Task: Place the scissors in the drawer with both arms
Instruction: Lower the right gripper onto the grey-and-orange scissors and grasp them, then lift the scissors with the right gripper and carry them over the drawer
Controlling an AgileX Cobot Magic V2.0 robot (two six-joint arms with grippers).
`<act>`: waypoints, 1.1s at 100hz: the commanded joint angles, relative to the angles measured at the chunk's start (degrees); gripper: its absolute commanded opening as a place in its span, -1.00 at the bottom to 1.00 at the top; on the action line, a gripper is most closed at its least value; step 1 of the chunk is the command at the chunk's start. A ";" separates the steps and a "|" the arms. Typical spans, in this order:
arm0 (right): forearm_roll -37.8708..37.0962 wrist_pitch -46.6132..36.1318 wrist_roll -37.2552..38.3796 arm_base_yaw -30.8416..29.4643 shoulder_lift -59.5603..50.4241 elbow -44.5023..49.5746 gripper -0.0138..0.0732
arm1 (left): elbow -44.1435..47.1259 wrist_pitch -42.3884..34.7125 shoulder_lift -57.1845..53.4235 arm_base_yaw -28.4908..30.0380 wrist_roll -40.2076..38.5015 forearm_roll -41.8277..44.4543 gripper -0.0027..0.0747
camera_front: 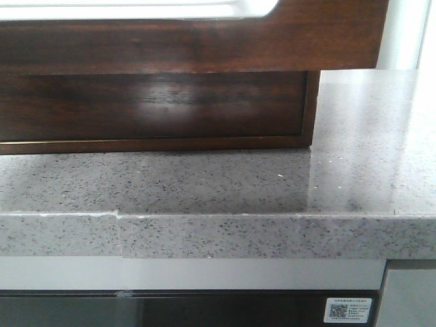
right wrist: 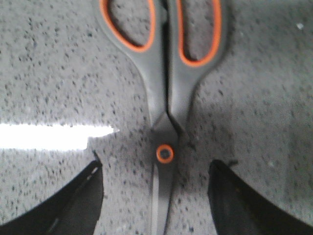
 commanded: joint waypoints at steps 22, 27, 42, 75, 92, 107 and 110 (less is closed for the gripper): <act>0.29 1.02 -0.93 0.08 4.42 -6.53 0.23 | -1.46 -4.57 0.26 -0.50 -0.50 -1.25 0.07; 0.29 1.14 -0.93 0.08 5.11 -6.90 0.23 | -1.46 -4.57 0.26 -0.50 -0.50 -1.25 0.07; 0.29 1.18 -1.88 0.32 5.86 -7.30 0.23 | -1.46 -4.57 0.26 -0.50 -0.50 -1.25 0.07; -0.04 0.70 -2.90 0.98 5.86 -7.30 0.23 | -1.46 -4.57 0.26 -0.50 -0.50 -1.18 0.07; -0.34 0.45 -2.90 0.98 5.86 -7.30 0.08 | -1.46 -4.57 0.26 -0.50 -0.50 -1.18 0.07; -0.96 0.31 -2.90 0.98 6.11 -7.30 0.03 | -1.46 -4.57 0.26 -0.50 -0.50 -1.04 0.07; -1.05 0.15 -2.90 0.98 6.38 -7.30 0.03 | -1.46 -4.57 0.26 -0.50 -0.50 -1.00 0.07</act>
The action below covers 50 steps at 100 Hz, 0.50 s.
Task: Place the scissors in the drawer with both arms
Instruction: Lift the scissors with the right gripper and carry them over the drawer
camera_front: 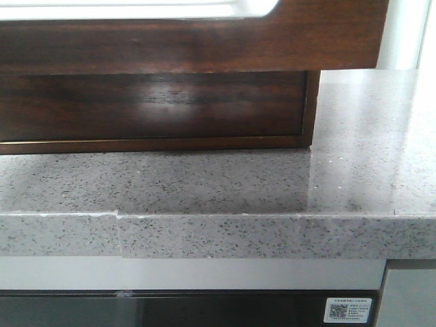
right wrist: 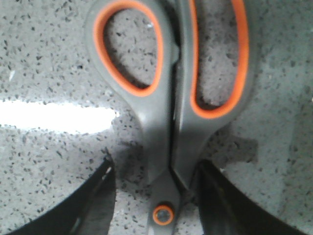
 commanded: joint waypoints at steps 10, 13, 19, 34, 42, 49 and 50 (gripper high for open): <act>-0.78 -1.25 -0.68 -0.01 -1.58 -1.83 0.01 | -1.46 -4.40 0.26 -0.50 -0.50 -0.91 0.07; -0.78 -1.25 -0.68 -0.01 -1.58 -1.83 0.01 | -1.46 -4.40 0.26 -0.50 -0.50 -0.91 0.07; -0.78 -1.25 -0.68 -0.01 -1.58 -1.99 0.00 | -1.46 -4.40 0.26 -0.50 -0.50 -0.91 0.07; -0.78 -0.78 -0.68 -0.01 -1.58 -2.25 -0.23 | -1.46 -4.40 0.26 -0.50 -0.40 -0.77 0.07; -0.78 -0.78 -0.68 -0.01 -1.58 -2.25 -0.39 | -1.46 -4.40 0.26 -0.50 -0.40 -0.73 0.07; -0.82 -0.78 -0.68 -0.01 -1.58 -2.25 -0.51 | -1.46 -4.40 0.26 -0.50 -0.40 -0.73 0.07; -0.82 -0.78 -0.68 -0.01 -1.58 -2.25 -0.53 | -1.46 -4.40 0.26 -0.50 -0.40 -0.73 0.07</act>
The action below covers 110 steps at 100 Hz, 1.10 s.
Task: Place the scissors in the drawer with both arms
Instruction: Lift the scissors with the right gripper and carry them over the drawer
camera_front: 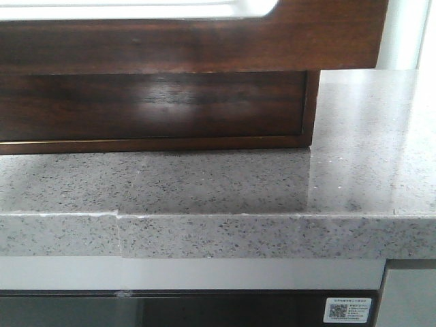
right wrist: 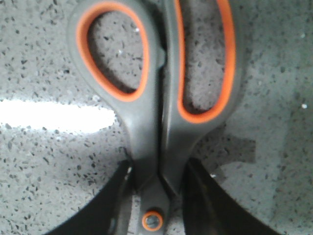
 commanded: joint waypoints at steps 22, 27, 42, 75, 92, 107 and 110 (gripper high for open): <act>0.08 0.37 -0.68 -0.01 -3.06 -1.74 -0.58 | -1.46 -4.40 0.26 -0.50 -0.40 -0.23 0.07; 0.54 0.90 -0.68 -0.01 -3.99 -1.84 -0.58 | -1.46 -4.40 0.26 -0.50 -0.40 -0.23 0.07; 3.44 3.10 -0.68 0.05 -9.11 -4.81 -0.58 | -1.46 -4.40 0.26 -0.50 -0.40 -0.23 0.07; 19.27 3.10 -13.55 4.06 -27.50 -10.35 -0.58 | -1.46 -4.40 0.26 -0.50 -0.40 -0.23 0.07; 22.66 0.11 -19.87 13.46 -35.60 -10.45 -0.58 | -1.46 -4.40 0.26 -0.50 -0.40 -0.23 0.07; 22.70 -1.81 -22.72 25.45 -38.35 -10.45 -0.58 | -1.46 -4.40 0.26 -0.50 -0.40 -0.23 0.07; 22.70 -2.03 -23.73 27.96 -38.36 -10.45 -0.58 | -1.46 -4.40 0.26 -0.50 -0.40 -0.23 0.07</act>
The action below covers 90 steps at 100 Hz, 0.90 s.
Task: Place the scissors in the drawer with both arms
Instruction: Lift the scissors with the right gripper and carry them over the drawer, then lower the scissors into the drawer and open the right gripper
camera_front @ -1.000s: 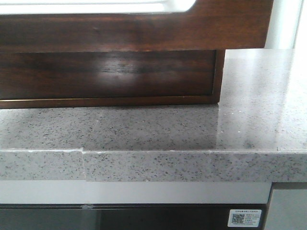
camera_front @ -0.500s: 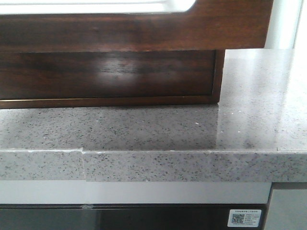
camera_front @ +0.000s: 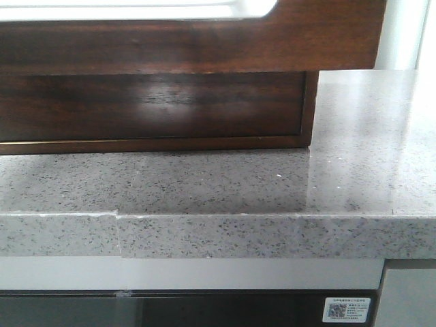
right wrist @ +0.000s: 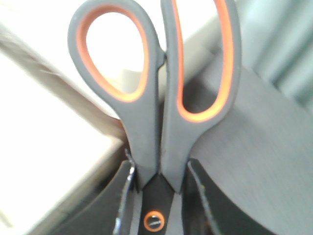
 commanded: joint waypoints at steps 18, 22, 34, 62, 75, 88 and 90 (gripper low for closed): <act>0.63 -7.74 -8.21 19.87 0.70 -1.62 -0.58 | -1.46 -4.40 0.26 -0.50 -0.40 -0.68 0.07; -0.12 -8.46 -9.47 22.30 2.01 -1.62 -0.58 | -1.46 -4.42 0.26 -0.50 -0.40 -0.68 0.07; -2.92 -10.60 -11.65 27.86 5.62 -1.62 -0.58 | -1.46 -4.74 0.26 -0.50 -0.40 -0.68 0.07; -19.14 -14.49 -11.76 37.22 13.74 -1.62 -0.58 | -1.46 -4.74 0.26 -0.50 -0.40 -0.68 0.07; -23.24 -15.51 -11.64 39.60 17.20 -1.62 -0.58 | -1.46 -4.74 0.26 -0.50 -0.40 -0.68 0.07; -24.13 -15.77 -11.64 39.85 19.29 -1.62 -0.58 | -1.46 -4.74 0.26 -0.50 -0.40 -0.68 0.07; -24.13 -15.77 -11.64 39.85 19.62 -1.62 -0.58 | -1.46 -4.74 0.26 -0.50 -0.40 -0.68 0.07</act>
